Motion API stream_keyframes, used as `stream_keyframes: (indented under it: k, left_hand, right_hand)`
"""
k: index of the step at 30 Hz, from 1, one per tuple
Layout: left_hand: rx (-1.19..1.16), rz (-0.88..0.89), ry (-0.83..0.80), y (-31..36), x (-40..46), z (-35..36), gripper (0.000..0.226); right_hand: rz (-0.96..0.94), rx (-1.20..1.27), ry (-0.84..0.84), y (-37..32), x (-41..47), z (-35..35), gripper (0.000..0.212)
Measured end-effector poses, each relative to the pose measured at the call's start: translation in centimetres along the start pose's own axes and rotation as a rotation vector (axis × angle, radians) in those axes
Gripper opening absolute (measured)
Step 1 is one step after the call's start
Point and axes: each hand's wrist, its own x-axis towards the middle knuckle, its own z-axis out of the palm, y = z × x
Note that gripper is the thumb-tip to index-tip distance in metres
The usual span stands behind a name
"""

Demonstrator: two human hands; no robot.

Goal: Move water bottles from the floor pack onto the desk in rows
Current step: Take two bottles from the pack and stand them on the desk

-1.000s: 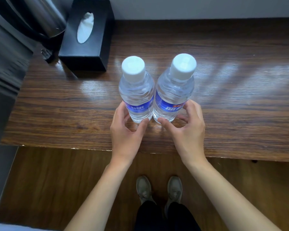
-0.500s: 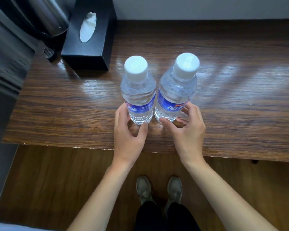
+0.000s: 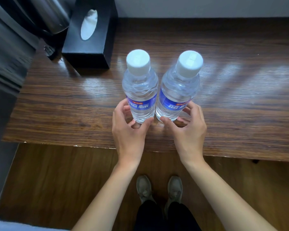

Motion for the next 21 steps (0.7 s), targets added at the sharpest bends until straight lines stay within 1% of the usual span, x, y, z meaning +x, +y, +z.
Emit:
stream_keyframes:
  k: [3,11,21]
  left_hand:
    - [0.031,0.02,-0.009,0.0,0.1,0.4,0.068]
    - [-0.016,-0.013,-0.005,0.3,1.4,1.6,0.061]
    - [-0.042,-0.036,-0.003,0.8,5.6,3.7,0.06]
  right_hand:
    - [0.004,0.027,0.001,0.1,-0.1,0.0,0.063]
    - [-0.007,0.041,0.017,0.2,0.2,0.5,0.063]
    - [-0.021,0.043,0.034,0.3,4.5,2.3,0.063]
